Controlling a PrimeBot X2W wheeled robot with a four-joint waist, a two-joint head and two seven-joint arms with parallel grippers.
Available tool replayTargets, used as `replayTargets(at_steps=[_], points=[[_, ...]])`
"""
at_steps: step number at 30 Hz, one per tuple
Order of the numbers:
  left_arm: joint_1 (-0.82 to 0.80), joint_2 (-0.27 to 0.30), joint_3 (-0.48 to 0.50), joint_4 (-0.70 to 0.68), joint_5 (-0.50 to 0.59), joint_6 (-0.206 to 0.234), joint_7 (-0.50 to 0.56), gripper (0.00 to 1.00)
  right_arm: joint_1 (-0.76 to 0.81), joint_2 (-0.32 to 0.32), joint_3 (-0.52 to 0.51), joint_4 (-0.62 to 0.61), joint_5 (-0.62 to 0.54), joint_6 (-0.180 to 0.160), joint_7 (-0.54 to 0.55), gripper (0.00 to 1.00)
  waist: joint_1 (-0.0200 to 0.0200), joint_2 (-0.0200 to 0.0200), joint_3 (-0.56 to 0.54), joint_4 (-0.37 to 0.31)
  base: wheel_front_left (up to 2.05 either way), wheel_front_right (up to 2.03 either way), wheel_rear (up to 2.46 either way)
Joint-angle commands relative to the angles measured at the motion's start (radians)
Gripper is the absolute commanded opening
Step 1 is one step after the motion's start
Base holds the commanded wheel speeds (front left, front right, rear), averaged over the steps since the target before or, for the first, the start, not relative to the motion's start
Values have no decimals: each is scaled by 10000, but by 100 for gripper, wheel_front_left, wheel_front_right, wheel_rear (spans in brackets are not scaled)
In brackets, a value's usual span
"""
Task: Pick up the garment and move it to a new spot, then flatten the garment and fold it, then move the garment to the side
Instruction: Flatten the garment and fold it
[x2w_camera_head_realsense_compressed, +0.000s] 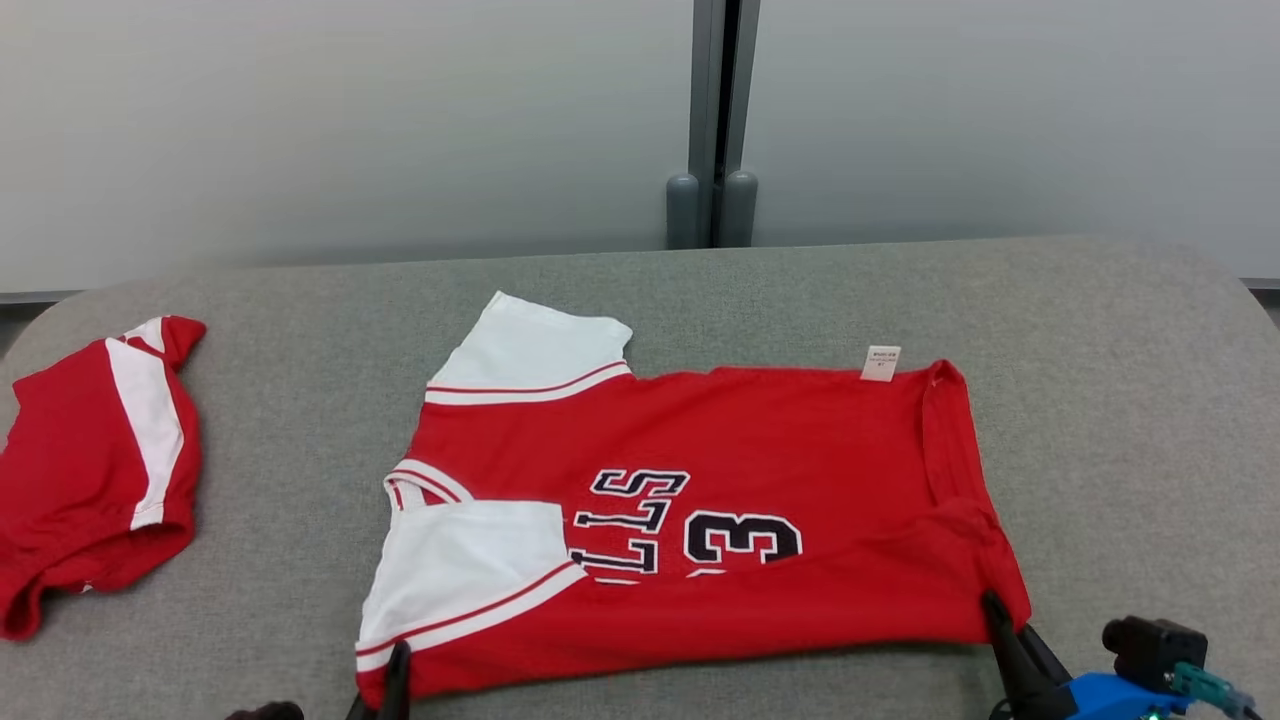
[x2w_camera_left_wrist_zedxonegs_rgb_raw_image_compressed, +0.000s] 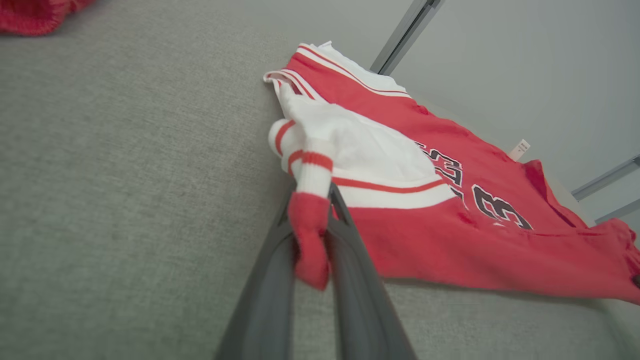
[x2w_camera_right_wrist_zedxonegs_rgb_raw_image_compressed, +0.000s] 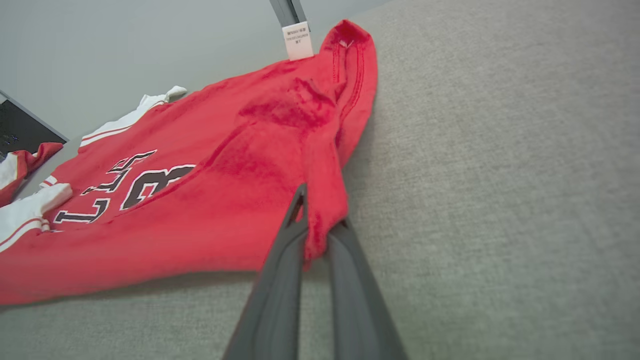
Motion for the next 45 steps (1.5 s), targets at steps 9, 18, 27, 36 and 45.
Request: replayTargets(at_steps=[9, 18, 27, 36, 45], points=[[1281, -43, -166, -1023, 205, 320, 26, 0, 1800, -265, -662, -1596, -133, 1, 778, 0, 1, 1, -208, -71, 0, 0, 0], [891, -67, 193, -882, 677, 519, -26, 100, 1968, 60, -1216, -2134, -962, 1, 1138, 100, 1, 1, -232, -211, 0, 0, 0], [6, -386, 1786, -2162, 2430, 461, -34, 100, 957, 418, -1584, -2719, -1798, 1, 467, 100, 1, 1, -262, -331, 0, 0, 0], [-824, -821, 2806, -2727, 4304, 268, -33, 100, -32, 697, -1455, -2796, -2626, 3, -13, 100, 1, 1, -255, -417, 0, 0, 0], [-953, -1009, 3382, -2249, 5539, 75, -36, 100, 109, 1020, -1832, -3452, -3409, 3, -42, 100, 1, 1, -222, -482, 0, 0, 0]])
